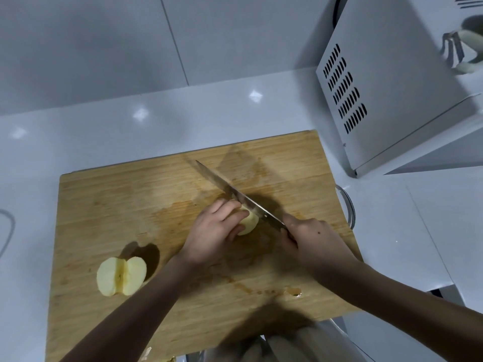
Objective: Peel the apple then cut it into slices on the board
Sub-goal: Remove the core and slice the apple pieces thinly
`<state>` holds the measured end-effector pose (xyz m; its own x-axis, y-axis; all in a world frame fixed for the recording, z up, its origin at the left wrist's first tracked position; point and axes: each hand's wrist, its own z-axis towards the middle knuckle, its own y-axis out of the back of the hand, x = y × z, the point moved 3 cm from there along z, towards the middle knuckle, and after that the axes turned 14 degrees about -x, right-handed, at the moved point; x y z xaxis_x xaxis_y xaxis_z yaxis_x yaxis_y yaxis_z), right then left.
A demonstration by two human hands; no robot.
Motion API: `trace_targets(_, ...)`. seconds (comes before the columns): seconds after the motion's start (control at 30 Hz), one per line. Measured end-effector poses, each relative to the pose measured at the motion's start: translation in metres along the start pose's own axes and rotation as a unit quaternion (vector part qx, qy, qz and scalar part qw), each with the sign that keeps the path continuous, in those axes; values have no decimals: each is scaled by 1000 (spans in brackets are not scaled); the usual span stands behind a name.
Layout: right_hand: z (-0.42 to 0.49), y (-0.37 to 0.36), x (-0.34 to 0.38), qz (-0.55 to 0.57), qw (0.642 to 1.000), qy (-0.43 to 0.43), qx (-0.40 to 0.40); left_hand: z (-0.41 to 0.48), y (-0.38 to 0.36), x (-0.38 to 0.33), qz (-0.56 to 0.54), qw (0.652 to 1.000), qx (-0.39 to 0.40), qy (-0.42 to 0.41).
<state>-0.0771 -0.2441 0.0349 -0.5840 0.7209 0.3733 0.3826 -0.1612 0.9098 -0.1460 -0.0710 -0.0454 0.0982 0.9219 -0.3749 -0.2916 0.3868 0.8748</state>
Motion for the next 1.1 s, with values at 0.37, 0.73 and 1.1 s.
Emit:
trace_targets(0.37,20,-23,2,-19,999,-19,19,1,3,-3,0,1000,-12,-6)
trace_targets(0.73,-4,-5,-1,8,1000,-5,-4,-2,2,-2,-5,999,-34,-10)
trace_targets(1.1,17,-23,5,-17,999,-29,30,-1,1,-4,-10,999,-34,-9)
